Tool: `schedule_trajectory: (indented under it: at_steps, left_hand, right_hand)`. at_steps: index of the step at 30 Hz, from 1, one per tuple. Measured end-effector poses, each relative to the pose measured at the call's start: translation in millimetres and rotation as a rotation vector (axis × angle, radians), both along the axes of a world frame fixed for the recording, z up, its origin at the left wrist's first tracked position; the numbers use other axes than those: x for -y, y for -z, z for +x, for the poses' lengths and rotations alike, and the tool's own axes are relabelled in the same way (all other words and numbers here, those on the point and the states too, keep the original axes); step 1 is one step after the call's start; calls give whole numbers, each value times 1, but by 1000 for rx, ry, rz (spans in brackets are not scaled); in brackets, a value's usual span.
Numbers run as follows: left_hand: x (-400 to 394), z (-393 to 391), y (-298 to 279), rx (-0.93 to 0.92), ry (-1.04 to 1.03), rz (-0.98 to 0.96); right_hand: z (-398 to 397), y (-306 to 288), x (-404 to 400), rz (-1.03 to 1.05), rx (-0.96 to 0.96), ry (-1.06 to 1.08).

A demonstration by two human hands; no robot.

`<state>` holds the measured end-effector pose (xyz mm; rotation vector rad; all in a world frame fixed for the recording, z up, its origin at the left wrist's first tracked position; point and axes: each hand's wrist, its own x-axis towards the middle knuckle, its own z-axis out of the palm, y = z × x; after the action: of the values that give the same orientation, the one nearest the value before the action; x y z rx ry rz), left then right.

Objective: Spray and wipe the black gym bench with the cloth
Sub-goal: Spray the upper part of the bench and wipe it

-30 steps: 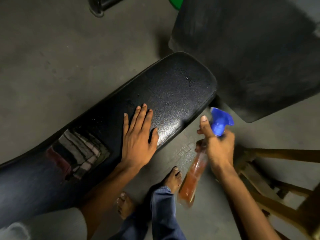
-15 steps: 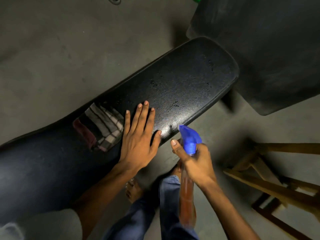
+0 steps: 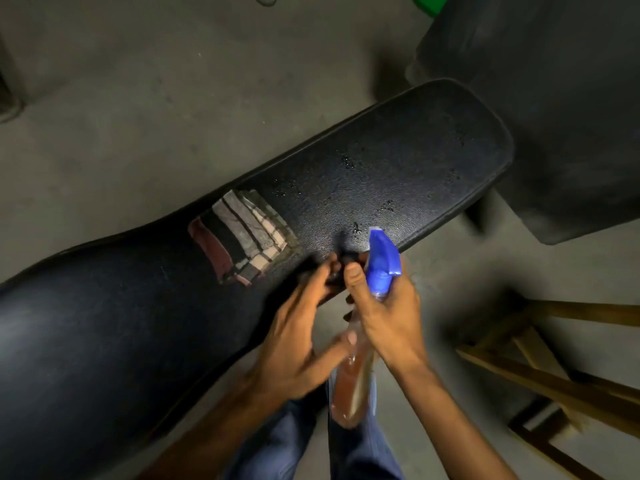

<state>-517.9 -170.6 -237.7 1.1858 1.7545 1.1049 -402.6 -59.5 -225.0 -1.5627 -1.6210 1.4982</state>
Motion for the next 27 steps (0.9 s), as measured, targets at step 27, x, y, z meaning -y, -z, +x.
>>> schedule_trajectory:
  at_steps: [27]
  left_hand:
    - [7,2,5,0,-252,-394]
  right_hand:
    - [17,52,-58,395,446,-235]
